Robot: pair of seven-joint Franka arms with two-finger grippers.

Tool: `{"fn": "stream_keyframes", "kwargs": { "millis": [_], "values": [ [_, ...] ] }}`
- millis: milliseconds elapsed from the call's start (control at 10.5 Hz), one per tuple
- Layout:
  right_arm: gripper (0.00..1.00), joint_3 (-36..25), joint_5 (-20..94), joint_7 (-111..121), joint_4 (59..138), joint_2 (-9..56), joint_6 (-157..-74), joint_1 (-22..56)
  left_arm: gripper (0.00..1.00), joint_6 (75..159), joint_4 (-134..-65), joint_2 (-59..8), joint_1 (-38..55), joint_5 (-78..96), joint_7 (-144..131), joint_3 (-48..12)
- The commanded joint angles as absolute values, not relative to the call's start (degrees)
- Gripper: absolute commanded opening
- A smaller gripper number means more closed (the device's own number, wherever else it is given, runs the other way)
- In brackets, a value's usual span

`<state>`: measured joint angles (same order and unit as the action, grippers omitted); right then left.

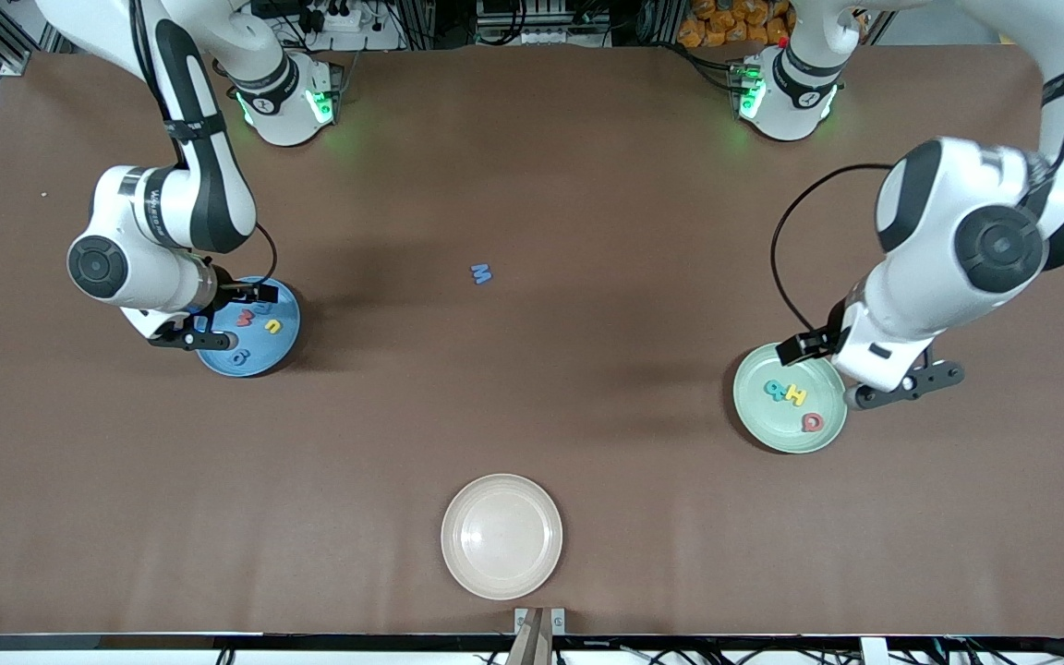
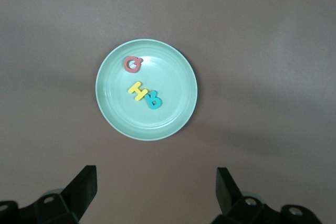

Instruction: Sort upper and lower case letters into plates

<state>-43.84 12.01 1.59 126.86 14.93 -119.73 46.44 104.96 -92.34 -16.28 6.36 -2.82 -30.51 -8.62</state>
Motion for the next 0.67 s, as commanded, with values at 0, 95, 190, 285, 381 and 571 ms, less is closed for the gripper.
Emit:
{"fn": "stream_keyframes", "kwargs": {
  "millis": [0, 95, 190, 285, 381, 571],
  "values": [
    [1.00, -44.03, 12.48, 1.93, 127.35, 14.06, -119.44, 46.58, 1.00, 100.91, -90.70, -14.59, 6.42, -1.06, -29.71, -8.87],
    [1.00, -43.95, 12.48, 1.93, 127.35, 14.06, -119.44, 46.67, 1.00, 100.90, -90.79, -14.50, 6.50, -0.97, -30.40, -10.44],
    [1.00, -43.95, 12.48, 1.85, 127.44, 13.98, -119.44, 46.67, 1.00, 100.90, -90.79, -14.59, 6.68, -0.97, -30.32, -11.24],
    [1.00, -43.95, 12.48, 1.32, 127.62, 13.89, -119.70, 46.84, 1.00, 100.81, -90.79, -14.59, 7.55, -0.88, -30.32, -11.34],
    [1.00, -43.86, 12.57, 1.14, 127.88, 13.89, -120.06, 46.93, 1.00, 100.90, -90.70, -14.59, 7.73, -0.88, -30.24, -11.51],
    [1.00, -43.77, 12.83, -3.23, 128.75, 13.54, -121.02, 48.85, 1.00, 100.90, -90.35, -14.50, 8.35, -0.88, -29.80, -11.60]
  ]
}}
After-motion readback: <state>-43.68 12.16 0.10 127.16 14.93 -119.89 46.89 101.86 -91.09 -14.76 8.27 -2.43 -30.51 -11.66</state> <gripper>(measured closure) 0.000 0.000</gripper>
